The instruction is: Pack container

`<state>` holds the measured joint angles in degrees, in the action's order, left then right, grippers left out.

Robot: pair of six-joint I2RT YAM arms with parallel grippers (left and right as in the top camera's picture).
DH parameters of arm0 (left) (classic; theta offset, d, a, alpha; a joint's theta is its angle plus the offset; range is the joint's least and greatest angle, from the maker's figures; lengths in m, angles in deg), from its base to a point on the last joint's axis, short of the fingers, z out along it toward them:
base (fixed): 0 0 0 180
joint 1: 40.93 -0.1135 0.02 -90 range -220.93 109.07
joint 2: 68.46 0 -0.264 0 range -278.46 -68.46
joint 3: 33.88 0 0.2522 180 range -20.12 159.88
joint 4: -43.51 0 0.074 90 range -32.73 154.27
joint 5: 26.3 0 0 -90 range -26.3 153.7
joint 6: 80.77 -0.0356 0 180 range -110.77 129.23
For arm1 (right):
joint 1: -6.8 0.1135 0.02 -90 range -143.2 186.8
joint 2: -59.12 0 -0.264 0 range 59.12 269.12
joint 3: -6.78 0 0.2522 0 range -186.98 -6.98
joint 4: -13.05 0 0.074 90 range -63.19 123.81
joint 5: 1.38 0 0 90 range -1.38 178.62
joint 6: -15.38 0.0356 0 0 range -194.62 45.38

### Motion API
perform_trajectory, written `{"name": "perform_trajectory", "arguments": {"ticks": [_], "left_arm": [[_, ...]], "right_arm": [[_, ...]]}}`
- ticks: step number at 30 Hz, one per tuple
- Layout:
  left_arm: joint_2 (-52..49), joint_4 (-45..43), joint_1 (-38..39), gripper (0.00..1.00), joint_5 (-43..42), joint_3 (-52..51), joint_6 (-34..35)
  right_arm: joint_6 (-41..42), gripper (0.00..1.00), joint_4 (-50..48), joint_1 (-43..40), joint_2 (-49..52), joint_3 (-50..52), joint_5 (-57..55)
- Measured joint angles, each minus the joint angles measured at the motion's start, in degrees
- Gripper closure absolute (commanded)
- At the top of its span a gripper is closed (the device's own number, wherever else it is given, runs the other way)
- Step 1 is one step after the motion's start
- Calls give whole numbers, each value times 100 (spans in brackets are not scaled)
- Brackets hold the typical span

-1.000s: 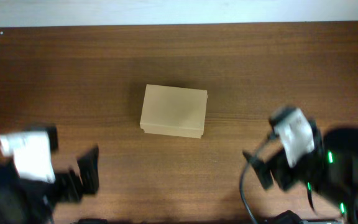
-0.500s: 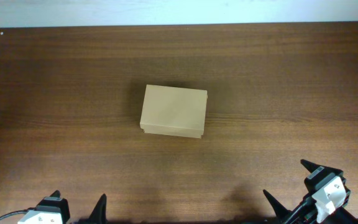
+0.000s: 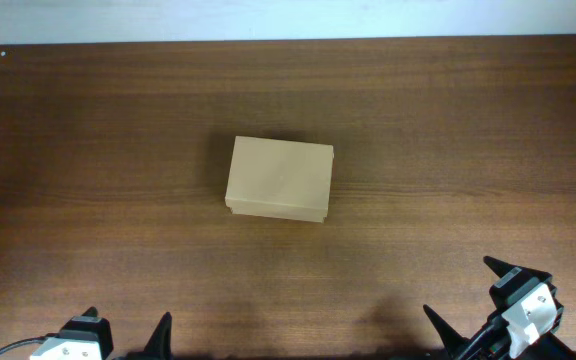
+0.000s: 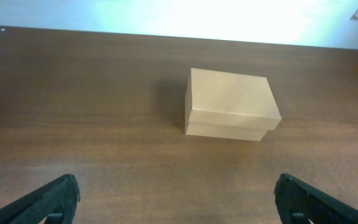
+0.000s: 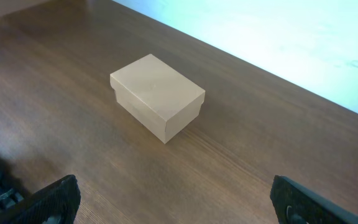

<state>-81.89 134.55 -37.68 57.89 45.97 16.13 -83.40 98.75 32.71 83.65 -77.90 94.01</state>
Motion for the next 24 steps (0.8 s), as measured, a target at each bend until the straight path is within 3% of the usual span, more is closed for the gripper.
{"name": "perform_trajectory", "arguments": {"ticks": [5, 12, 24], "left_arm": [[7, -881, 0, 0, 269, -367, 0], [170, -2852, 0, 1, 605, -2175, -87], [1255, -3554, -44, 0, 673, -4553, -566]], "right_arm": [[0, 1, -2, 0, 0, 0, 2], [0, 1, 0, 0, 0, 20, 2], [4, 1, 0, 0, 0, 33, 2]]}}
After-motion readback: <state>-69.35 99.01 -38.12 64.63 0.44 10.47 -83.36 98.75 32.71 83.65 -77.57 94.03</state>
